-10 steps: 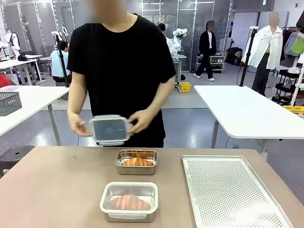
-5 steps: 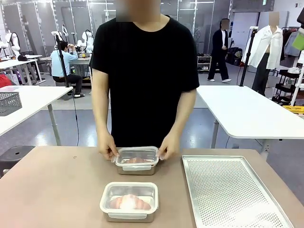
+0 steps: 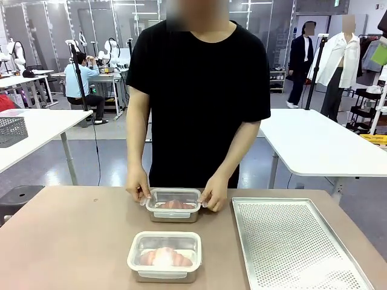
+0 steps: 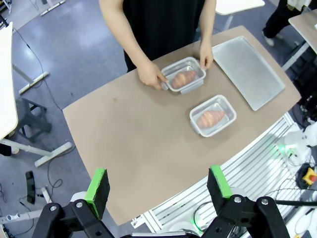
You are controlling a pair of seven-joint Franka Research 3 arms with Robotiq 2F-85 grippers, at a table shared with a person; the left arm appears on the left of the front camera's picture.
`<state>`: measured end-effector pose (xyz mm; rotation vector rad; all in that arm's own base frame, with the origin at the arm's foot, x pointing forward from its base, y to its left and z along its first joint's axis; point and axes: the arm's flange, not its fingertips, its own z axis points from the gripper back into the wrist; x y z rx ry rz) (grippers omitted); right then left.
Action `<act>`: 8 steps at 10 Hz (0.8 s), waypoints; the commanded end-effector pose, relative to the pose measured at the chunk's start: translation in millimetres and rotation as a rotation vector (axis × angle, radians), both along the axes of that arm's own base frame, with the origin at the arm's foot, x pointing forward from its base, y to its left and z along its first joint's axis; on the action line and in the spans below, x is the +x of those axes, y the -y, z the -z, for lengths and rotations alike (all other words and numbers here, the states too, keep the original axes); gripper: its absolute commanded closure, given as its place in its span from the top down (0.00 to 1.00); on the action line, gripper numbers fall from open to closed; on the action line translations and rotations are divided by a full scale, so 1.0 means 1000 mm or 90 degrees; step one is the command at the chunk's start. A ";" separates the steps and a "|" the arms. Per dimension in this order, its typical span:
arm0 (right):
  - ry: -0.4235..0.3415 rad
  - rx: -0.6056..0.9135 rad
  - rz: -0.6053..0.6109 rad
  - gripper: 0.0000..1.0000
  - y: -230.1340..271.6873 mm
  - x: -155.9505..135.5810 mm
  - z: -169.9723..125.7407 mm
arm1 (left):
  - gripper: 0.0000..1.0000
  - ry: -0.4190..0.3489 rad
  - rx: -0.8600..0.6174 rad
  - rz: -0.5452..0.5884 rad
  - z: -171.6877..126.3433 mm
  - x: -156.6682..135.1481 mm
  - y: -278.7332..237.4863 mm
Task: Place the bread into the airtight container.
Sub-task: Pick up a Butter Roll and place it into an empty Airtight Container.
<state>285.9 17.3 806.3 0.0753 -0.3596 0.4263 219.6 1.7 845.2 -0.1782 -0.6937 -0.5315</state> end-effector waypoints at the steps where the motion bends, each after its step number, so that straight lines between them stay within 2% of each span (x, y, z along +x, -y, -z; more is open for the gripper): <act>1: 0.004 -0.004 -0.005 1.00 0.003 0.000 -0.001 | 1.00 0.000 0.003 0.006 -0.002 0.000 0.000; 8: 0.004 -0.004 -0.005 1.00 0.003 0.000 -0.001 | 1.00 0.000 0.003 0.006 -0.002 0.000 0.000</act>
